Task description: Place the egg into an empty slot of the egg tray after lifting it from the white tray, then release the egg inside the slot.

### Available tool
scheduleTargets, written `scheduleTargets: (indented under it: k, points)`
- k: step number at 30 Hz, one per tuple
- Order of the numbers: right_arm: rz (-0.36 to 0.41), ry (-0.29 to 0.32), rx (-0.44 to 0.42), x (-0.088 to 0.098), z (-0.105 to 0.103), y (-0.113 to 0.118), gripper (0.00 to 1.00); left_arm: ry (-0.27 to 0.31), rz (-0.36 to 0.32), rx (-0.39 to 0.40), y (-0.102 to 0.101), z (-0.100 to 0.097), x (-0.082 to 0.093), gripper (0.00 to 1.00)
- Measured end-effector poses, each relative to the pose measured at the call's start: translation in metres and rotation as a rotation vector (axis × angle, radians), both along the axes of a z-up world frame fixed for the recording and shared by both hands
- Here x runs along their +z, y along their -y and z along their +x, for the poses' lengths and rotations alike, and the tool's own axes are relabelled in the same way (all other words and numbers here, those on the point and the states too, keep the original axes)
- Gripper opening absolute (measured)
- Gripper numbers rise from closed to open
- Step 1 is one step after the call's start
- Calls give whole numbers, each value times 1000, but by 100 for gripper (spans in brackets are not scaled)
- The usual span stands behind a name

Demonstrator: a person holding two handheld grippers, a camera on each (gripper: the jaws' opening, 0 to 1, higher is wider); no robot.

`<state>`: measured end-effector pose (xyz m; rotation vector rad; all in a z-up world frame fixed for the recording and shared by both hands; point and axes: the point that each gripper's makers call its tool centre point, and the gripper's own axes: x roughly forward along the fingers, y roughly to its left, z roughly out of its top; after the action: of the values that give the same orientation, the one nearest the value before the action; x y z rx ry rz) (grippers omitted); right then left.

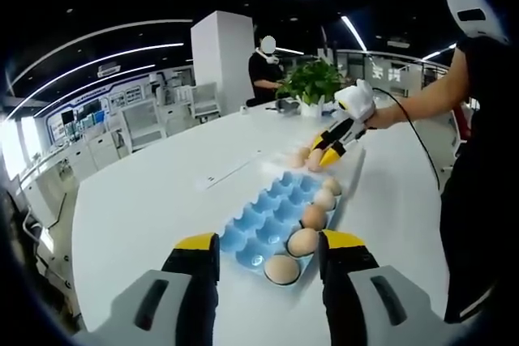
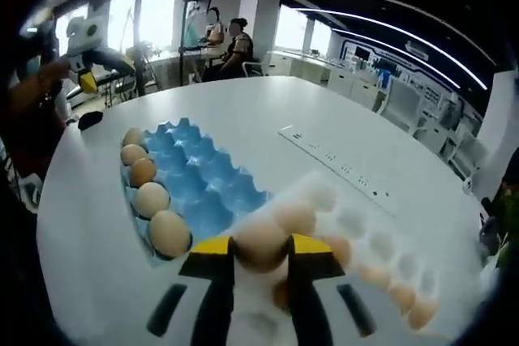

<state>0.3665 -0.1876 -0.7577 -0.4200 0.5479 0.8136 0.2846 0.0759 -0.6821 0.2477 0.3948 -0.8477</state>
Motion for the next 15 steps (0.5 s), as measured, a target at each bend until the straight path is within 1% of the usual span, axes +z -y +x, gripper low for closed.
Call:
scheduleTargets:
  k: [6, 15]
  points:
    - [4, 18, 14, 8, -2, -1, 24, 2, -3, 7, -1, 2, -1, 50]
    - [12, 22, 25, 13, -4, -5, 24, 5, -2, 7, -1, 3, 1, 49]
